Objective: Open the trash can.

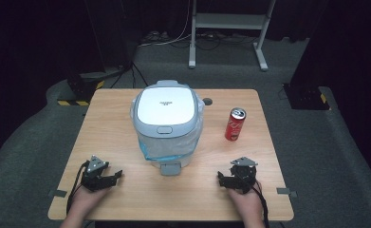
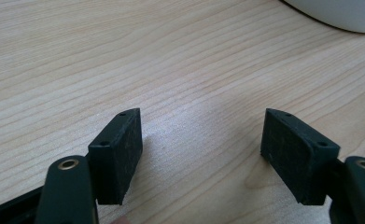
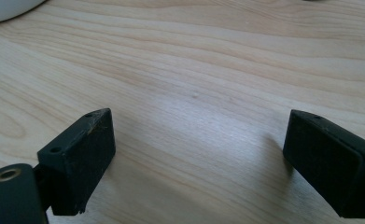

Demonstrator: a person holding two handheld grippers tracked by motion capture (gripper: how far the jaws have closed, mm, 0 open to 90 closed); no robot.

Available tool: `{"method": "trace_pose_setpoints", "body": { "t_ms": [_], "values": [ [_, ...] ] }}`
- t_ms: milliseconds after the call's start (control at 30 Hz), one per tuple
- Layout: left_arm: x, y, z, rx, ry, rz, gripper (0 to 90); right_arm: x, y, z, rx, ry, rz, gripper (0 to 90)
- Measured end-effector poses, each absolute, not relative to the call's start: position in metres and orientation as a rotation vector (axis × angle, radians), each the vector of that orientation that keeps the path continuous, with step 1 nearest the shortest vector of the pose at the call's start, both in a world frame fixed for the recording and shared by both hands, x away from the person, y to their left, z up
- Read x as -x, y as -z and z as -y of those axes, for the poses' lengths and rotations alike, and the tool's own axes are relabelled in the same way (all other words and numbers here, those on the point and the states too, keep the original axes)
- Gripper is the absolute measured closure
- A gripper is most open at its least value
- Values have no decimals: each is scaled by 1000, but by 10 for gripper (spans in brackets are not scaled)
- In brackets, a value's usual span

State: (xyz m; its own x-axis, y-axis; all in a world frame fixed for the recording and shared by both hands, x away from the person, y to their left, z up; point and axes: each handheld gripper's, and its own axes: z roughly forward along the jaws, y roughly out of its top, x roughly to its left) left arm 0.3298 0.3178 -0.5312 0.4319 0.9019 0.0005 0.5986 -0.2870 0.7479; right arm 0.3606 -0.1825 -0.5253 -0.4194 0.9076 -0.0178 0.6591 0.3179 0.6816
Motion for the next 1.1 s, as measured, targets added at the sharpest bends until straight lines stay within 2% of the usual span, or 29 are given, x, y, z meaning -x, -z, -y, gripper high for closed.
{"method": "trace_pose_setpoints", "body": {
  "t_ms": [133,233,333,500,800,867,1100],
  "values": [
    [-328,531,-317,-2006,-572,-1240,350,-360,526,179,-1380,-856,-2195,95],
    [-323,529,-308,-2044,-629,-1197,385,-361,526,180,-1381,-866,-2194,98],
    [-322,528,-301,-2062,-593,-1167,420,-361,526,180,-1378,-868,-2196,98],
    [-317,521,-268,-2149,-594,-1005,497,-360,527,181,-1365,-881,-2197,112],
    [-312,511,-244,-2089,-498,-916,553,-361,527,181,-1356,-891,-2199,123],
    [-310,505,-236,-2066,-463,-874,625,-361,527,181,-1353,-894,-2199,131],
    [-309,500,-214,-2019,-410,-806,732,-362,527,180,-1353,-900,-2193,141]
  ]
}}
